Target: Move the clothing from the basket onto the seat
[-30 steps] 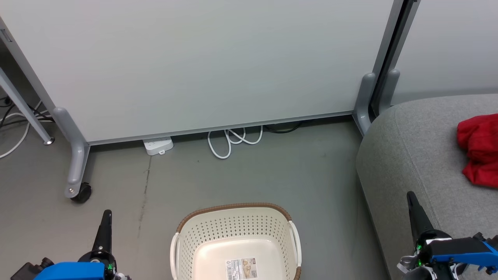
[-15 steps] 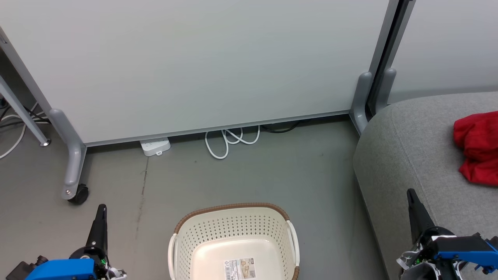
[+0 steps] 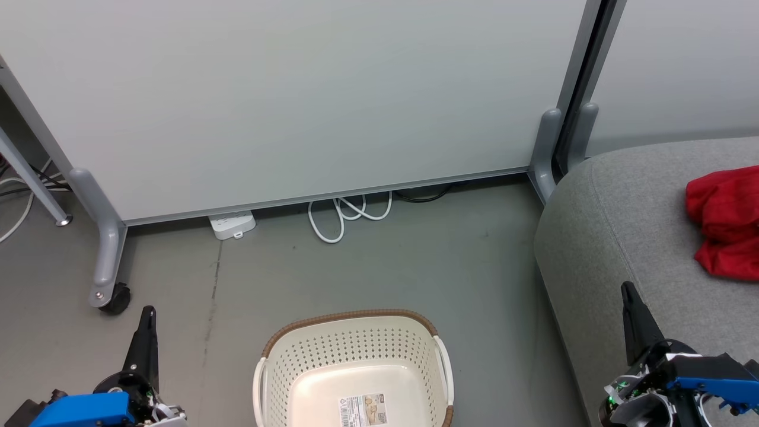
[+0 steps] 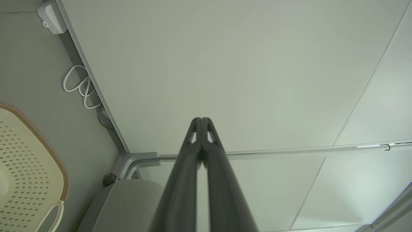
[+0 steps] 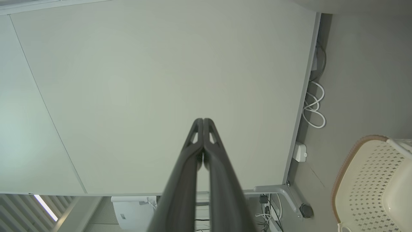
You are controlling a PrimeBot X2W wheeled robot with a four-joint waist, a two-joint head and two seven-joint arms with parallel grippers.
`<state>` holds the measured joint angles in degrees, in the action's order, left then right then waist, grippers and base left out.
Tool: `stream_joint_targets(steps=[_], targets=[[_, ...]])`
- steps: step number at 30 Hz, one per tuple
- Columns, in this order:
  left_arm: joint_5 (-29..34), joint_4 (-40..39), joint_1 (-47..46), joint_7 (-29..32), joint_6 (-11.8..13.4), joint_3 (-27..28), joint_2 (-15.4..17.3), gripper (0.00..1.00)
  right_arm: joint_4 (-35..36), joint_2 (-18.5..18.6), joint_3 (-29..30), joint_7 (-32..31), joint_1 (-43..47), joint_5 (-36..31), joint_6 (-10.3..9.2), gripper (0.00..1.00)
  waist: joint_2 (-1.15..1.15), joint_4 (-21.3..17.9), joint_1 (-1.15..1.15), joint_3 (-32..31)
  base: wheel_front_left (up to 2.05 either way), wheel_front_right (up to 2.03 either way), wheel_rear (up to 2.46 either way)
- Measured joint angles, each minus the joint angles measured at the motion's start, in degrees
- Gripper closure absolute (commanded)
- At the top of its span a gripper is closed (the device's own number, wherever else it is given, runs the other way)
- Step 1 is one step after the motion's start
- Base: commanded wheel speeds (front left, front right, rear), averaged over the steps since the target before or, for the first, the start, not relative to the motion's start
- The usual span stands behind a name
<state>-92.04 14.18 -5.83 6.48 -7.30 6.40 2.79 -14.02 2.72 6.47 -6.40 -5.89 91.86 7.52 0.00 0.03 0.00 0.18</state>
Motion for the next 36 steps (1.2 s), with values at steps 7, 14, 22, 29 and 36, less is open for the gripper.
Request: stream_joint_targets(steps=[7, 14, 22, 29, 36], targets=[[-0.3, -0.1, 0.0, 0.0, 0.0, 0.1, 0.0, 1.0, 0.0, 0.0, 0.0, -0.1, 0.0, 0.4, 0.0, 1.0, 0.0, 0.0, -0.01, 0.0, 0.0, 0.0, 0.0], [-0.3, -0.1, 0.0, 0.0, 0.0, 0.1, 0.0, 1.0, 0.0, 0.0, 0.0, -0.1, 0.0, 0.4, 0.0, 1.0, 0.0, 0.0, -0.01, 0.0, 0.0, 0.0, 0.0], [-0.3, -0.1, 0.0, 0.0, 0.0, 0.2, 0.0, 1.0, 0.0, 0.0, 0.0, -0.1, 0.0, 0.5, 0.0, 1.0, 0.0, 0.0, -0.01, 0.0, 0.0, 0.0, 0.0], [-0.3, -0.1, 0.0, 0.0, 0.0, 0.2, 0.0, 1.0, 0.0, 0.0, 0.0, -0.1, 0.0, 0.5, 0.0, 1.0, 0.0, 0.0, 0.0, 0.0, 0.0, 0.0, 0.0], [-0.3, -0.1, 0.0, 0.0, 0.0, 0.2, 0.0, 1.0, 0.0, 0.0, 0.0, -0.1, 0.0, 0.5, 0.0, 1.0, 0.0, 0.0, 0.0, 0.0, 0.0, 0.0, 0.0]])
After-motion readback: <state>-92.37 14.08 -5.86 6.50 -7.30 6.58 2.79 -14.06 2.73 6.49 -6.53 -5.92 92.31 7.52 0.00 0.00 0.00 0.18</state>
